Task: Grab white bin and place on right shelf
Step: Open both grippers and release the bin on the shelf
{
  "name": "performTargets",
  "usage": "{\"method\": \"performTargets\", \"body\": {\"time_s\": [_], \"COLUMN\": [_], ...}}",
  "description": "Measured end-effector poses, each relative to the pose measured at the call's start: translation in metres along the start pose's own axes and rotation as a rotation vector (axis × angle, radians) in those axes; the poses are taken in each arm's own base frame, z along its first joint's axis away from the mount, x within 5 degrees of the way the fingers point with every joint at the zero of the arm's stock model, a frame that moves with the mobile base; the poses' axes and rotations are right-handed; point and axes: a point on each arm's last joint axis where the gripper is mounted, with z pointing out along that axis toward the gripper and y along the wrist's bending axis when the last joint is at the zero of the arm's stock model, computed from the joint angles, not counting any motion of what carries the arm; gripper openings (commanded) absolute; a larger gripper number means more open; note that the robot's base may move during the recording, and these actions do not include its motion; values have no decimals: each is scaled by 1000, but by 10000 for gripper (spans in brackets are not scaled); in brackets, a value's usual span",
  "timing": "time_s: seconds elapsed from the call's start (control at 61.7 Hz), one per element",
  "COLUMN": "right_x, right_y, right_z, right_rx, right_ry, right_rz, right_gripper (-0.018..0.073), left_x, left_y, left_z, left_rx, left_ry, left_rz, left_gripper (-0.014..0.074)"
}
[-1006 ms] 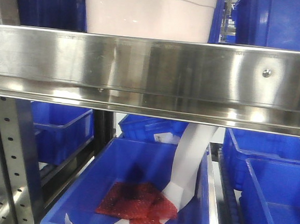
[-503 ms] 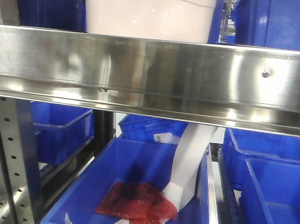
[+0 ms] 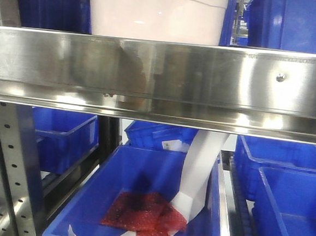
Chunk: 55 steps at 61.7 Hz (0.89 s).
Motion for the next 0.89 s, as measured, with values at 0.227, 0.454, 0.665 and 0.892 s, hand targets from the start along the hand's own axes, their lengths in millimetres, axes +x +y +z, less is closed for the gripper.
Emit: {"method": "performTargets", "body": {"time_s": [0.227, 0.454, 0.665, 0.892], "right_x": [0, 0, 0, 0], "right_y": [0, 0, 0, 0], "right_z": [0, 0, 0, 0], "right_rx": [0, -1, -1, -1], "right_ry": [0, 0, 0, 0], "right_rz": [0, 2, 2, 2], "right_gripper": [68, 68, 68, 68], "left_x": [0, 0, 0, 0], "left_y": [0, 0, 0, -1], "left_z": [0, 0, 0, 0], "left_rx": [0, 0, 0, 7], "left_ry": [0, 0, 0, -3], "left_rz": [0, 2, 2, -20], "left_gripper": [-118, -118, -118, -118]}}
